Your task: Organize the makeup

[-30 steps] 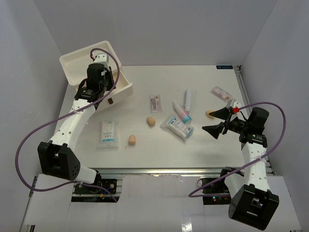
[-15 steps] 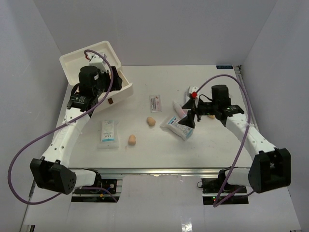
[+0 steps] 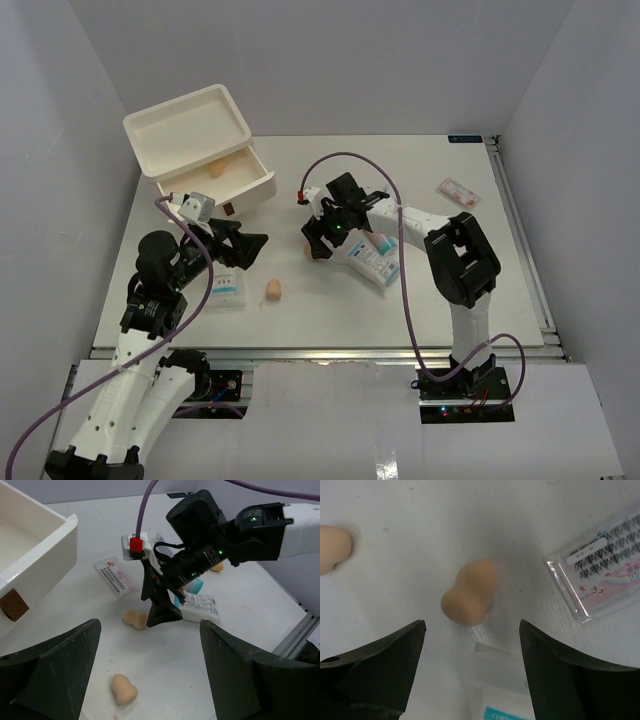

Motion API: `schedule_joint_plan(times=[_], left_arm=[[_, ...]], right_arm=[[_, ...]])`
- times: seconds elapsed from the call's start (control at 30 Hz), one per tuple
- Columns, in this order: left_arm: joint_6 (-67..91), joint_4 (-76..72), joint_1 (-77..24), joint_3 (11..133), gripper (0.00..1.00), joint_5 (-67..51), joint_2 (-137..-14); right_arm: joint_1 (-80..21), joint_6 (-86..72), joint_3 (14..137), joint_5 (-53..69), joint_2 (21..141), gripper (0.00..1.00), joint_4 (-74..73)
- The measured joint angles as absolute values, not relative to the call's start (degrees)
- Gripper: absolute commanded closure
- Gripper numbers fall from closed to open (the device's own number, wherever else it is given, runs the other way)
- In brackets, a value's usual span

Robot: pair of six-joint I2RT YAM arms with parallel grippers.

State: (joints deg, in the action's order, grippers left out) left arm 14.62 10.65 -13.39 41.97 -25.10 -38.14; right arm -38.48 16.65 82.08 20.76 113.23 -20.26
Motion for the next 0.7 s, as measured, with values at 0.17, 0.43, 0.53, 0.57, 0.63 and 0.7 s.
schedule_joint_plan(times=[0.17, 0.43, 0.53, 0.57, 0.63, 0.7], left_arm=[[14.7, 8.8, -13.4, 37.9, 0.09, -25.0, -33.9], [15.0, 6.7, -13.4, 36.2, 0.09, -24.2, -33.1], [15.1, 6.7, -13.4, 36.1, 0.09, -24.0, -33.1], [15.1, 6.6, -13.4, 36.1, 0.09, -23.9, -33.0], [15.1, 6.4, -13.4, 36.1, 0.09, -23.8, -32.8], [15.1, 6.2, -13.4, 36.1, 0.09, -23.7, -32.6]], right_arm=[[-38.3, 13.6, 85.2, 19.6, 117.8, 0.35, -20.8], [-38.7, 11.0, 86.5, 23.1, 119.5, 0.79, -21.2], [-38.7, 11.6, 86.5, 24.7, 119.5, 0.92, -21.3], [-38.7, 12.2, 86.5, 25.5, 119.4, 0.92, -21.4], [-38.6, 13.7, 86.5, 27.3, 119.2, 0.92, -21.9], [-38.6, 16.2, 86.4, 29.1, 118.1, 0.92, -23.4]])
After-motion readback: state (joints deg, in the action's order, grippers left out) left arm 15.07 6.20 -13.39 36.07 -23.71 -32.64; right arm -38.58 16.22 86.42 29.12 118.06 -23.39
